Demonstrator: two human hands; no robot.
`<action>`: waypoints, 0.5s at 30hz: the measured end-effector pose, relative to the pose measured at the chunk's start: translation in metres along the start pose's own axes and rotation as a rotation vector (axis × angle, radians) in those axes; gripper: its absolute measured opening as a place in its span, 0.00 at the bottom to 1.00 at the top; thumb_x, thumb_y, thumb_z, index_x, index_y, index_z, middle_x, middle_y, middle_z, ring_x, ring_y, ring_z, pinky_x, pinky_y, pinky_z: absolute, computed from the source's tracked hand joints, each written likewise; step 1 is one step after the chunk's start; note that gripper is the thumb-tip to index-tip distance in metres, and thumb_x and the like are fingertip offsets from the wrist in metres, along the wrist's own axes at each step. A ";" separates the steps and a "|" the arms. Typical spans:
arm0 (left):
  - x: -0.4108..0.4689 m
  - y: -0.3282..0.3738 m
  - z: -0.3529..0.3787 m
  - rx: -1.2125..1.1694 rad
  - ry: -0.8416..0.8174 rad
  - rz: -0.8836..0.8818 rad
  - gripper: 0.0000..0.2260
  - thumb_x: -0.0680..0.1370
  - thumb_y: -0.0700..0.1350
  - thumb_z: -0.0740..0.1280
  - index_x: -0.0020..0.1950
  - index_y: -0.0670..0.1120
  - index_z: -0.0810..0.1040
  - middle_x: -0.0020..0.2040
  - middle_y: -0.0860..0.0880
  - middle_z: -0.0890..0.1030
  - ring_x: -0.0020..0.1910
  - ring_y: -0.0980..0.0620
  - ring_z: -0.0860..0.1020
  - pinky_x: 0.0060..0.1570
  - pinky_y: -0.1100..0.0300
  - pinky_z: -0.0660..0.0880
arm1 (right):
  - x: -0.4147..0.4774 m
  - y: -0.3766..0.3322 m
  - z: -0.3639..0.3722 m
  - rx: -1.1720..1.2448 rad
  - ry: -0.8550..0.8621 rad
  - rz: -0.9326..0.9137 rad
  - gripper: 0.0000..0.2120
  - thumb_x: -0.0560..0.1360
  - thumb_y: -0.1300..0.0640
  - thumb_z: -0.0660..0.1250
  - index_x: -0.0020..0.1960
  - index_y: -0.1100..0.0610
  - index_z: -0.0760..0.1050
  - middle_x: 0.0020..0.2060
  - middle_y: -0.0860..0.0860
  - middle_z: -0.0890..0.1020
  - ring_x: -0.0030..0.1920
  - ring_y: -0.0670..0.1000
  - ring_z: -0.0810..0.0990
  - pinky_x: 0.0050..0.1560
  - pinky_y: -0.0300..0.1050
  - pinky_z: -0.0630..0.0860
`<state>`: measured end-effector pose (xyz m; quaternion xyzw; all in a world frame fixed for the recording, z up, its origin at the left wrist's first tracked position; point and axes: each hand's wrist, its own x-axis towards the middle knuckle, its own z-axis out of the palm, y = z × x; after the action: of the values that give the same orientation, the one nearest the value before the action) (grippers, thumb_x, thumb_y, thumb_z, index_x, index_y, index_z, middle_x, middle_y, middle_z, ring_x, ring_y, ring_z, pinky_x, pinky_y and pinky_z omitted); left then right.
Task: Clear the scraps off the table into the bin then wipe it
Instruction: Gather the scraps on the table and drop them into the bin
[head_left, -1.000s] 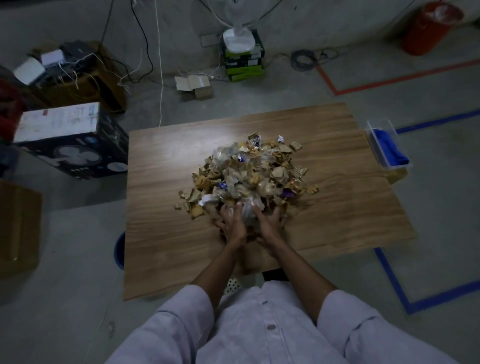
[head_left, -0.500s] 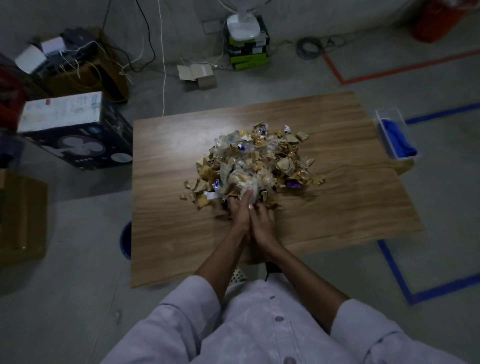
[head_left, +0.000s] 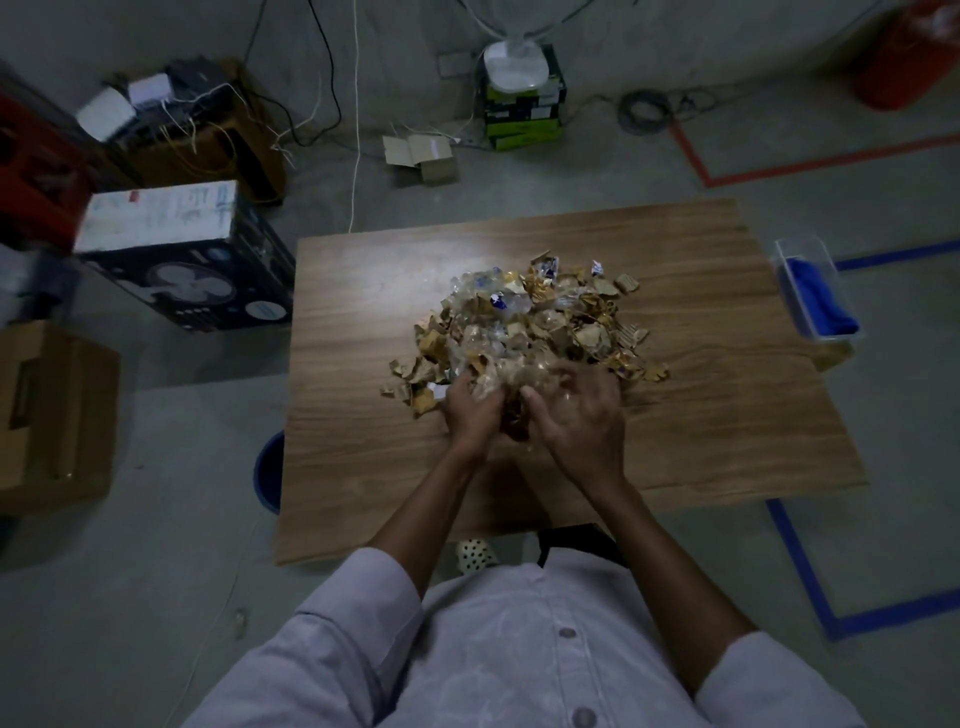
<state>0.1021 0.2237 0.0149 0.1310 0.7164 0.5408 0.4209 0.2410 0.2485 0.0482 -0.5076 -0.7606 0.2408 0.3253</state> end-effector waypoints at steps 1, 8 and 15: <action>-0.004 0.004 -0.004 0.048 -0.062 0.052 0.15 0.75 0.43 0.75 0.61 0.44 0.80 0.53 0.44 0.85 0.50 0.47 0.85 0.44 0.50 0.84 | 0.005 -0.002 0.003 0.107 -0.038 0.039 0.22 0.74 0.41 0.72 0.66 0.46 0.74 0.60 0.52 0.72 0.60 0.50 0.72 0.50 0.37 0.73; -0.019 0.035 -0.009 0.024 -0.308 0.210 0.18 0.78 0.33 0.66 0.67 0.43 0.78 0.58 0.44 0.84 0.55 0.46 0.84 0.51 0.47 0.83 | 0.021 -0.023 0.024 0.619 -0.060 0.248 0.30 0.70 0.36 0.71 0.69 0.44 0.74 0.74 0.52 0.68 0.72 0.49 0.70 0.61 0.33 0.74; -0.041 0.073 0.008 -0.298 -0.392 0.064 0.13 0.84 0.40 0.59 0.65 0.48 0.77 0.53 0.41 0.85 0.47 0.49 0.85 0.46 0.54 0.83 | 0.013 -0.044 0.034 0.836 0.191 0.347 0.23 0.71 0.44 0.75 0.60 0.56 0.79 0.53 0.52 0.85 0.54 0.52 0.84 0.53 0.57 0.82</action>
<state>0.1132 0.2303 0.0974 0.1926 0.5289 0.6178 0.5491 0.1853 0.2433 0.0596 -0.4726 -0.4685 0.5298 0.5258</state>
